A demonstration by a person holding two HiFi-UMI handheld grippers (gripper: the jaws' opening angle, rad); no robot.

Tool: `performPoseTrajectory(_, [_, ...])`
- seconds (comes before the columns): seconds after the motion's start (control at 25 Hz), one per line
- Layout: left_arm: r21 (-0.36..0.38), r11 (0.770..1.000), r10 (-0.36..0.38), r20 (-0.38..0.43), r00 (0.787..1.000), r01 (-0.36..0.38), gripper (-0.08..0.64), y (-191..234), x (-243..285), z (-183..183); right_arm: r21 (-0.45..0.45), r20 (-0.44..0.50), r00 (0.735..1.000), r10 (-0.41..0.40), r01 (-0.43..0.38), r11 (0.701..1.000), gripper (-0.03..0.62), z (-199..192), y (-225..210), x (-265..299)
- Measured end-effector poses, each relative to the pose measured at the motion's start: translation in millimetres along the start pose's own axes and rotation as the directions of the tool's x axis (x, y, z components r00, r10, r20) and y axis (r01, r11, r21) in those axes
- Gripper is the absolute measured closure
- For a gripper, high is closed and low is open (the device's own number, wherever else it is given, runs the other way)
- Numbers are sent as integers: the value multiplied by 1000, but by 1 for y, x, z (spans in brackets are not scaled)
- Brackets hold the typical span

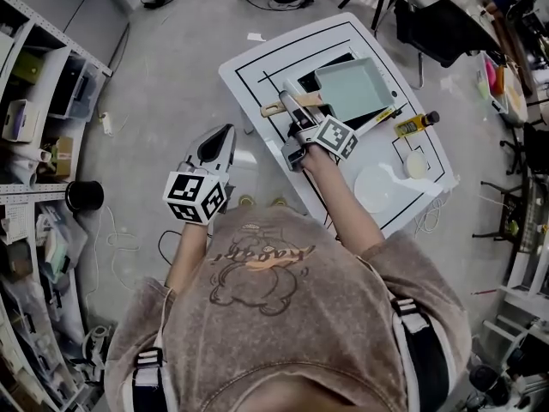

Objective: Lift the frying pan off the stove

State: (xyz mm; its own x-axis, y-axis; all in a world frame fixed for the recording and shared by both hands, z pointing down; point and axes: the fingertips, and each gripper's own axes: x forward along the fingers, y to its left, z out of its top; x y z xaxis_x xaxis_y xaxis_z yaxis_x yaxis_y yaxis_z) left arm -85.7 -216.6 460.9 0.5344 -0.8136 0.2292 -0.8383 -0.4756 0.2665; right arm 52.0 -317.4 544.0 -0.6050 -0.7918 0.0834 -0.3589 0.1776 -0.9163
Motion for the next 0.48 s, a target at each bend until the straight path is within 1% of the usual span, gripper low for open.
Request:
performPoseTrajectory(0.2, [-2, 1000, -3, -13, 1000, 3, 555, -1, -2, -2, 30, 35, 999, -7, 6, 1000, 229, 11, -7, 7])
performPoseTrajectory(0.4, [-4, 1000, -5, -26, 1000, 4, 555, -1, -3, -6, 33, 55, 998, -17, 15, 999, 273, 18, -11, 12])
performPoseTrajectory(0.48, [-6, 1000, -4, -29, 1000, 4, 554, -1, -4, -7, 42, 60, 998, -22, 20, 999, 306, 19, -14, 13])
